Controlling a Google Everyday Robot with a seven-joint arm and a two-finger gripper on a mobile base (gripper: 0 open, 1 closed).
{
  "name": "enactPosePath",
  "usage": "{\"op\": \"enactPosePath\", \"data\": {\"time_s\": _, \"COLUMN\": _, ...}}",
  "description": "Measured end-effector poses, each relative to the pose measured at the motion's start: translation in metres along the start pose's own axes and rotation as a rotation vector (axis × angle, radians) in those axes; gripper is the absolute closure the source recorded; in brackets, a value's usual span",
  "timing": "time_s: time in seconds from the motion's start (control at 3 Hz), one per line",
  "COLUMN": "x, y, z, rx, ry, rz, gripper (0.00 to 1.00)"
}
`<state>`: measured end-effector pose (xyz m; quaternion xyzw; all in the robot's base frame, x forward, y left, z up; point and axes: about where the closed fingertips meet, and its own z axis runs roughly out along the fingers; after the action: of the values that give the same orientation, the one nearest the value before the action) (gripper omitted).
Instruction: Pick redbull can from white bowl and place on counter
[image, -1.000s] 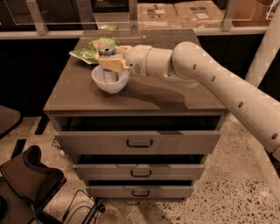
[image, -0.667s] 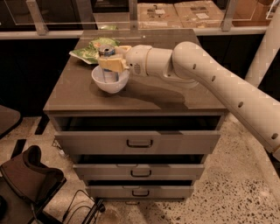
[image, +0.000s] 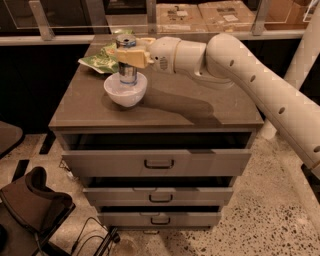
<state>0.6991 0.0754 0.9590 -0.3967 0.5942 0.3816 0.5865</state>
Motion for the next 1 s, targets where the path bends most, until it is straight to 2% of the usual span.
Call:
{"op": "enactPosePath", "data": {"time_s": 0.33, "x": -0.037, "y": -0.006, "z": -0.021, "rx": 0.034, "ry": -0.023, "rz": -0.011, "gripper": 1.00}}
{"op": "enactPosePath", "data": {"time_s": 0.67, "x": -0.071, "y": -0.011, "z": -0.048, "rx": 0.093, "ry": -0.011, "rz": -0.045, "gripper": 1.00}}
{"op": "enactPosePath", "data": {"time_s": 1.0, "x": -0.083, "y": -0.024, "z": -0.071, "rx": 0.147, "ry": 0.027, "rz": -0.085, "gripper": 1.00}}
